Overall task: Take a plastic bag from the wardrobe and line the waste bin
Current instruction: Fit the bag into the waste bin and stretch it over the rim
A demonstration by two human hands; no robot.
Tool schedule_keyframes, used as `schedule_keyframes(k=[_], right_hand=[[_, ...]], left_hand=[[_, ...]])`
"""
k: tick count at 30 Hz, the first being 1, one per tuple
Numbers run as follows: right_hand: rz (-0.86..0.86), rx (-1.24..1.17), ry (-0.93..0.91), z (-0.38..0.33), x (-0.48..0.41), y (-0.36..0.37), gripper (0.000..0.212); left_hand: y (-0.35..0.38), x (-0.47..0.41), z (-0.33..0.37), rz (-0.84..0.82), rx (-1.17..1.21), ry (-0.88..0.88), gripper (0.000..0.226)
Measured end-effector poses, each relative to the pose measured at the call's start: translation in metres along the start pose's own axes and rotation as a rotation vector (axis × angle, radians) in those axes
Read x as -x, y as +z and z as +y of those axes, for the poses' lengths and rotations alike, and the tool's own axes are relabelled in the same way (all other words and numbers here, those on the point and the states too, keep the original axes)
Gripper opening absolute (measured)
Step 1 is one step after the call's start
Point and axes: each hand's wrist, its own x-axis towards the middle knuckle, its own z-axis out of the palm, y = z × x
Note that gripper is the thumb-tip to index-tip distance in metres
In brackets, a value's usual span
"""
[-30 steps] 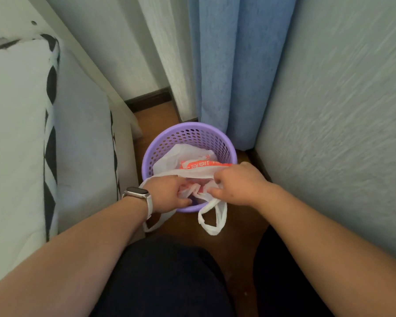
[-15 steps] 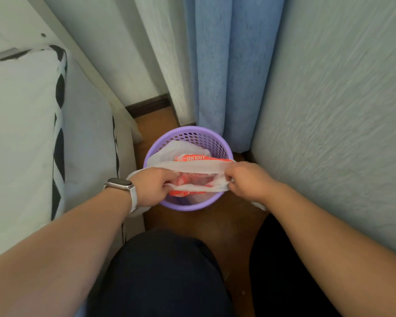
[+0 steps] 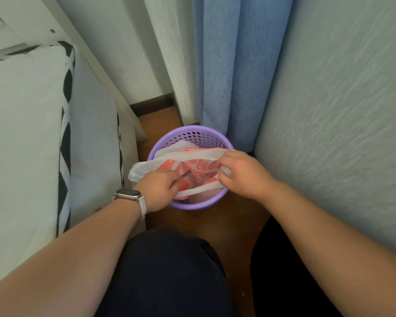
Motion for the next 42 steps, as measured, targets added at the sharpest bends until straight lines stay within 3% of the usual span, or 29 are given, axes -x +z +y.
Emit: schedule_keyframes(k=[4, 6, 12, 18, 22, 26, 36, 39, 42], right_hand=[[-0.185, -0.02, -0.059, -0.016, -0.018, 0.023, 0.02], [-0.179, 0.038, -0.058, -0.011, -0.025, 0.032, 0.032], [-0.103, 0.259, -0.031, 0.018, -0.044, 0.04, 0.074], [-0.137, 0.2, 0.069, 0.047, -0.061, 0.049, 0.092], [-0.171, 0.157, 0.104, 0.064, -0.08, 0.051, 0.094], [-0.199, 0.079, 0.128, 0.08, -0.095, 0.049, 0.097], [-0.2, 0.069, 0.215, 0.072, -0.107, 0.059, 0.097], [-0.218, 0.002, 0.27, 0.07, -0.103, 0.055, 0.096], [-0.23, 0.05, 0.286, 0.063, -0.098, 0.049, 0.095]], left_hand=[[0.011, -0.007, -0.002, 0.049, 0.062, -0.056, 0.015], [0.015, -0.011, -0.006, 0.085, 0.089, -0.056, 0.02], [0.013, -0.028, -0.033, 0.284, -0.164, -0.15, 0.069], [0.014, -0.062, -0.051, 0.237, -0.26, -0.171, 0.107], [0.012, -0.085, -0.07, 0.209, -0.217, -0.176, 0.112], [0.011, -0.107, -0.08, 0.119, 0.065, -0.162, 0.118], [0.023, -0.119, -0.101, 0.127, 0.157, -0.167, 0.107], [0.019, -0.117, -0.094, 0.102, 0.094, -0.194, 0.106], [0.019, -0.107, -0.084, 0.14, -0.146, -0.17, 0.11]])
